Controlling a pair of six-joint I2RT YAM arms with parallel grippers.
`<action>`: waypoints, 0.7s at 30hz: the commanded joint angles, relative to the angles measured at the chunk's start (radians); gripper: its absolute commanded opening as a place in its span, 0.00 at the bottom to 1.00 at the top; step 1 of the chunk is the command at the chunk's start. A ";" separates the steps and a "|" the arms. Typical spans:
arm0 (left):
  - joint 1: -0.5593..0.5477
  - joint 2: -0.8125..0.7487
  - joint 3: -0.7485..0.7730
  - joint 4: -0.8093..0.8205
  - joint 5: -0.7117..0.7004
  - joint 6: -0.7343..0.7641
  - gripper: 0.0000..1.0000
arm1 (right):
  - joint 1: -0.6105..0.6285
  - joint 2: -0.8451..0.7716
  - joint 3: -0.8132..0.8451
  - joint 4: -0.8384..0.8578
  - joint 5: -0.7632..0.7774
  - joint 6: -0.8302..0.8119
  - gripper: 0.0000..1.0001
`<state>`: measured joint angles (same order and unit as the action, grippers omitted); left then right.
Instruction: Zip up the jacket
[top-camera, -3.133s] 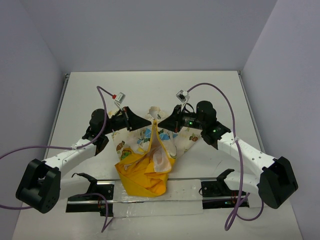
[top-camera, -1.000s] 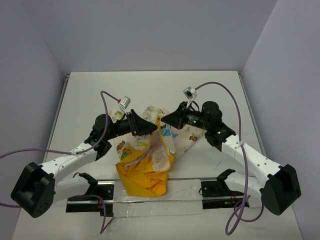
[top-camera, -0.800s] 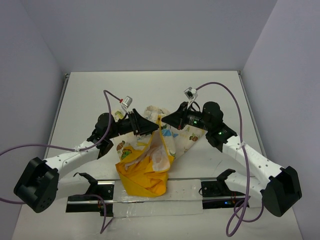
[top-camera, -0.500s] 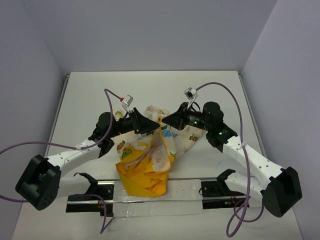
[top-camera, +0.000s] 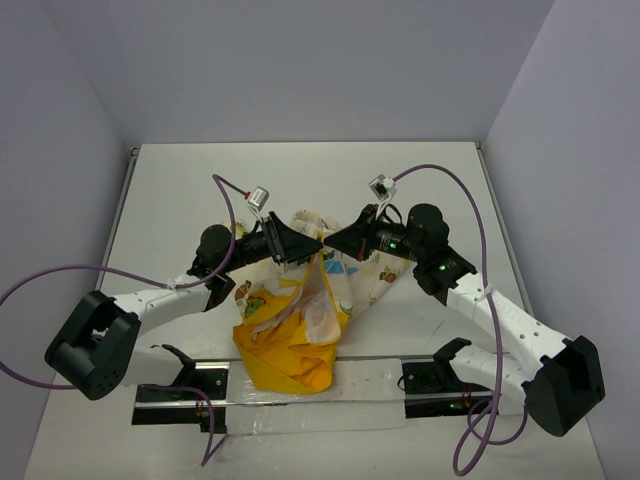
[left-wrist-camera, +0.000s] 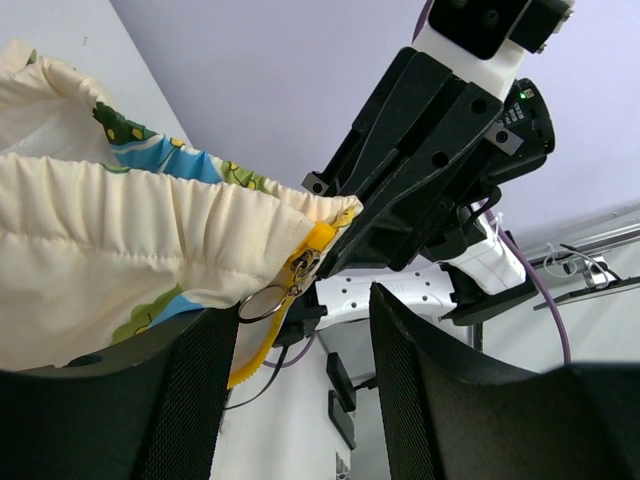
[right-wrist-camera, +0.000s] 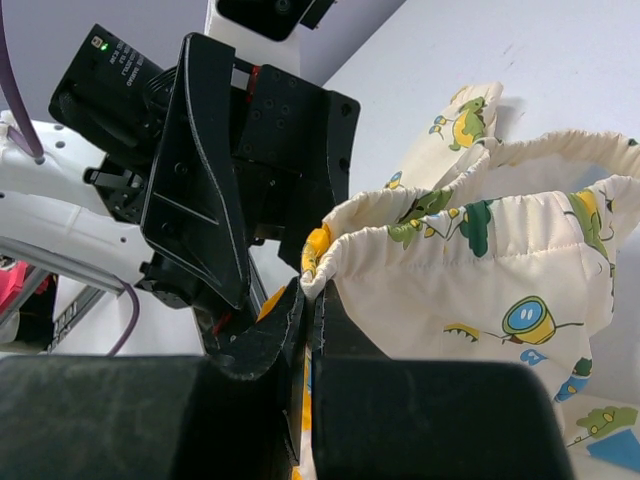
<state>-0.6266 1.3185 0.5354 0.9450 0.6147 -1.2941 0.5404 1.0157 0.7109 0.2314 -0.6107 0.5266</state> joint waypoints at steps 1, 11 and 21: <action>0.004 -0.002 0.014 0.132 0.003 -0.012 0.59 | -0.002 -0.038 0.041 0.051 -0.030 -0.004 0.00; 0.004 -0.047 -0.007 0.090 -0.003 0.004 0.43 | -0.003 -0.032 0.040 0.051 -0.024 -0.005 0.00; 0.004 -0.057 -0.025 0.066 -0.009 0.003 0.09 | -0.003 -0.025 0.040 0.058 -0.008 -0.001 0.00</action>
<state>-0.6258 1.2846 0.5103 0.9711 0.6106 -1.2994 0.5396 1.0100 0.7113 0.2348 -0.6188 0.5274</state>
